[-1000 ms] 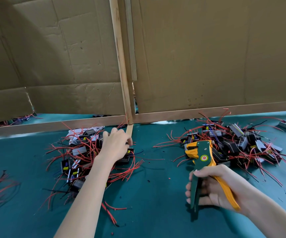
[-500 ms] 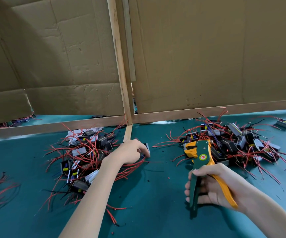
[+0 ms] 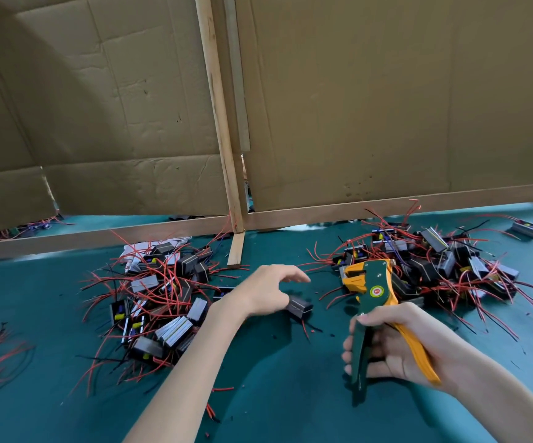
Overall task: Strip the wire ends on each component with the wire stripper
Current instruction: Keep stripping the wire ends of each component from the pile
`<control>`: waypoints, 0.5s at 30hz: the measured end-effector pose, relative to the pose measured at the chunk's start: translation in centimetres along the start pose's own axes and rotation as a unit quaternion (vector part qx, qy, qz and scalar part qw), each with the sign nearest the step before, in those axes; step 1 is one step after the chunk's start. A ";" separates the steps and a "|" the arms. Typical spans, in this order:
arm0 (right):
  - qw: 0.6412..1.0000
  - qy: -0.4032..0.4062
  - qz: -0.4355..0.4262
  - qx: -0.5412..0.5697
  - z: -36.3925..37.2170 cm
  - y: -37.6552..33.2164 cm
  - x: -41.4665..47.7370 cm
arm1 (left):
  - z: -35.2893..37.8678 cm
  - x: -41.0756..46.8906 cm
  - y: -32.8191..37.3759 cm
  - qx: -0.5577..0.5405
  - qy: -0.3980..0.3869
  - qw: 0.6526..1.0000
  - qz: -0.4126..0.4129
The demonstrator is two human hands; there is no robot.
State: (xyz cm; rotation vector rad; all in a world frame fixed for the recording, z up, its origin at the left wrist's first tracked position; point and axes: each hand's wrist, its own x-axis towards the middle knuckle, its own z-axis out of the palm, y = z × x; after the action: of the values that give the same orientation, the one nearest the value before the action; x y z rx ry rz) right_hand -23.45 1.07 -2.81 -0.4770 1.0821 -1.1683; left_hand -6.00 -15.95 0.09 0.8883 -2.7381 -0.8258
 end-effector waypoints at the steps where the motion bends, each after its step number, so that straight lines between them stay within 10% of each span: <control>1: 1.000 0.000 -0.002 0.000 0.0 0.0 0.0 | 0.1 0.0 0.3 -0.009 -0.017 1.000 0.011; 7: 1.000 0.012 -0.006 0.004 0.1 -0.1 -0.2 | 1.0 0.2 1.2 0.073 -0.074 0.994 0.042; 15: 0.999 0.022 -0.024 0.018 0.4 -0.4 -0.5 | 0.9 0.6 1.4 0.004 0.075 0.996 0.040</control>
State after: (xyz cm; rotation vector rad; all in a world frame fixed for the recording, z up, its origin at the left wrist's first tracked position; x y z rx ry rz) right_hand -23.29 1.29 -2.14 -0.4533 1.0903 -1.2425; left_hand -7.46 -14.96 0.12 0.8011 -2.6300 -0.7032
